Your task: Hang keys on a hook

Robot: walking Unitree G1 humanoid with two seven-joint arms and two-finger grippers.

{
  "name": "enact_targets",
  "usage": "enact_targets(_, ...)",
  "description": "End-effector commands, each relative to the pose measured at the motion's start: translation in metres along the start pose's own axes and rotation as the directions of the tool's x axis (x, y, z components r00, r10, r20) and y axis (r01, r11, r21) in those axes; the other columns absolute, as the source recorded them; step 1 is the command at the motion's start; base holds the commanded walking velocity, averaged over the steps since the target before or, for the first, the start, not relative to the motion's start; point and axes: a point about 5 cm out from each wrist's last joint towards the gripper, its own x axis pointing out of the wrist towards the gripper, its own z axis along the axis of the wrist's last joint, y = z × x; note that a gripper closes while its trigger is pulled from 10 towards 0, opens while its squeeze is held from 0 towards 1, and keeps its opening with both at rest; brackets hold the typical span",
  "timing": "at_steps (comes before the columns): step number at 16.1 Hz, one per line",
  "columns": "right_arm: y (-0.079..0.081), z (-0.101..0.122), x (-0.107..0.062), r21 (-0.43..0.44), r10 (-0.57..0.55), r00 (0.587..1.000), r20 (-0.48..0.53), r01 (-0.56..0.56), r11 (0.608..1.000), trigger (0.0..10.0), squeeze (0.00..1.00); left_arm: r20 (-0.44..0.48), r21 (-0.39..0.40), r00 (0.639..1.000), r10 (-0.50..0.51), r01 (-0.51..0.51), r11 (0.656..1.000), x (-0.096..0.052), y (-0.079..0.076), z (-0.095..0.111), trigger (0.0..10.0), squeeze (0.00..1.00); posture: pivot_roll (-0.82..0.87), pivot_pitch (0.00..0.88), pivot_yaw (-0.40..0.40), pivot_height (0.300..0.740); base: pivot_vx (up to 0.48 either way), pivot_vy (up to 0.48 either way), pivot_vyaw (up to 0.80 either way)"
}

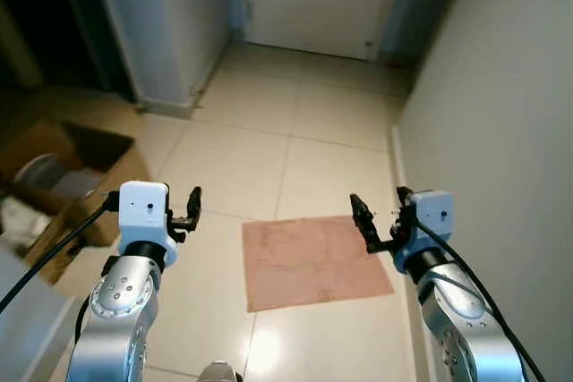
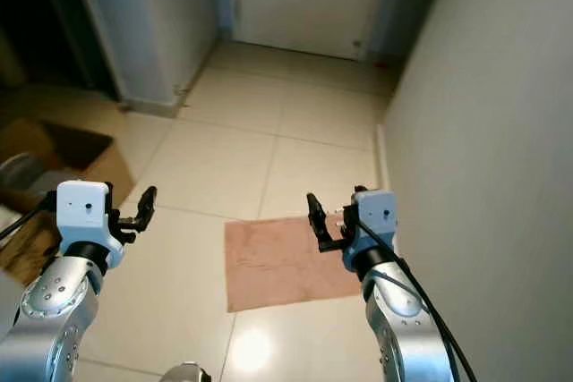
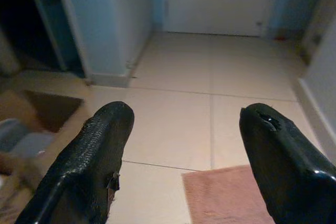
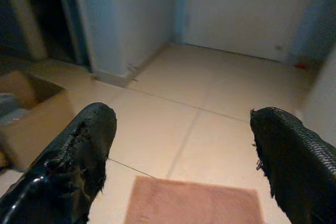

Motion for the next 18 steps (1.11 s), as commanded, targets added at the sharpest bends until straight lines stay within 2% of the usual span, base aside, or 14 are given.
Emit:
enact_targets(1,0.003,0.008,0.005,0.005,0.034,0.999,0.031,-0.034,0.999,10.0,1.0,-0.009,0.022,1.0,0.012,-0.012,1.0,-0.001,-0.002,-0.003,10.0,0.0,0.0,0.0,-0.099,0.74,0.0,0.0,0.79)
enact_targets(3,-0.002,0.003,0.008,-0.051,0.044,0.999,-0.024,-0.046,0.998,10.0,1.0,-0.012,0.02,0.999,0.051,-0.051,0.999,-0.005,0.005,-0.006,10.0,0.0,0.01,0.0,-0.12,0.74,0.0,0.0,0.8)
enact_targets(4,-0.009,0.002,0.006,-0.083,0.017,0.999,-0.038,-0.02,0.996,10.0,1.0,-0.024,0.01,0.997,0.07,-0.069,0.998,-0.009,0.009,-0.01,10.0,0.0,0.01,0.0,-0.122,0.74,0.0,0.0,0.8)
enact_targets(5,-0.022,0.003,0.006,-0.078,-0.054,0.998,-0.032,0.051,0.996,10.0,1.0,-0.029,-0.022,0.998,0.052,-0.052,0.998,-0.009,0.007,-0.012,10.0,0.0,0.01,0.0,-0.124,0.74,0.0,0.0,0.79)
enact_targets(8,-0.038,0.004,0.007,-0.098,-0.134,0.989,-0.062,0.127,0.987,10.0,1.0,-0.04,-0.043,0.999,0.023,-0.025,0.999,-0.009,0.0,-0.017,10.0,0.0,0.0,0.0,-0.159,0.74,0.0,0.0,0.79)
enact_targets(9,-0.04,0.003,0.006,-0.121,-0.129,0.989,-0.067,0.12,0.985,10.0,1.0,-0.041,-0.01,0.999,0.028,-0.029,1.0,-0.01,-0.001,-0.018,10.0,0.0,0.01,0.0,-0.162,0.74,0.0,0.0,0.8)
enact_targets(10,-0.043,0.0,0.005,-0.147,-0.131,0.989,-0.074,0.119,0.982,10.0,1.0,-0.053,0.062,0.998,0.031,-0.027,0.998,-0.01,-0.003,-0.02,10.0,0.0,0.01,0.0,-0.169,0.74,0.0,0.0,0.8)
enact_targets(11,-0.043,-0.001,0.004,-0.128,-0.139,0.988,-0.07,0.129,0.983,10.0,1.0,-0.042,0.075,0.999,0.016,-0.013,0.997,-0.01,-0.006,-0.018,10.0,0.0,0.02,0.0,-0.164,0.74,0.0,0.0,0.8)
enact_targets(14,-0.034,-0.006,0.001,-0.022,-0.2,0.978,-0.053,0.199,0.98,10.0,1.0,-0.006,0.01,0.999,-0.044,0.044,0.999,0.005,-0.01,-0.003,10.0,0.0,0.0,0.0,-0.087,0.74,0.0,0.0,0.8)
enact_targets(16,-0.034,-0.008,-0.003,-0.009,-0.223,0.973,-0.057,0.223,0.975,10.0,1.0,0.001,-0.002,0.999,-0.047,0.047,0.999,0.011,-0.009,0.0,10.0,0.0,-0.01,0.0,-0.057,0.74,0.0,0.0,0.8)
enact_targets(18,-0.036,-0.009,-0.006,-0.012,-0.245,0.967,-0.067,0.245,0.97,10.0,1.0,0.016,0.03,0.998,-0.069,0.068,0.997,0.015,-0.012,0.003,10.0,0.0,-0.02,0.0,-0.043,0.74,0.0,0.0,0.8)
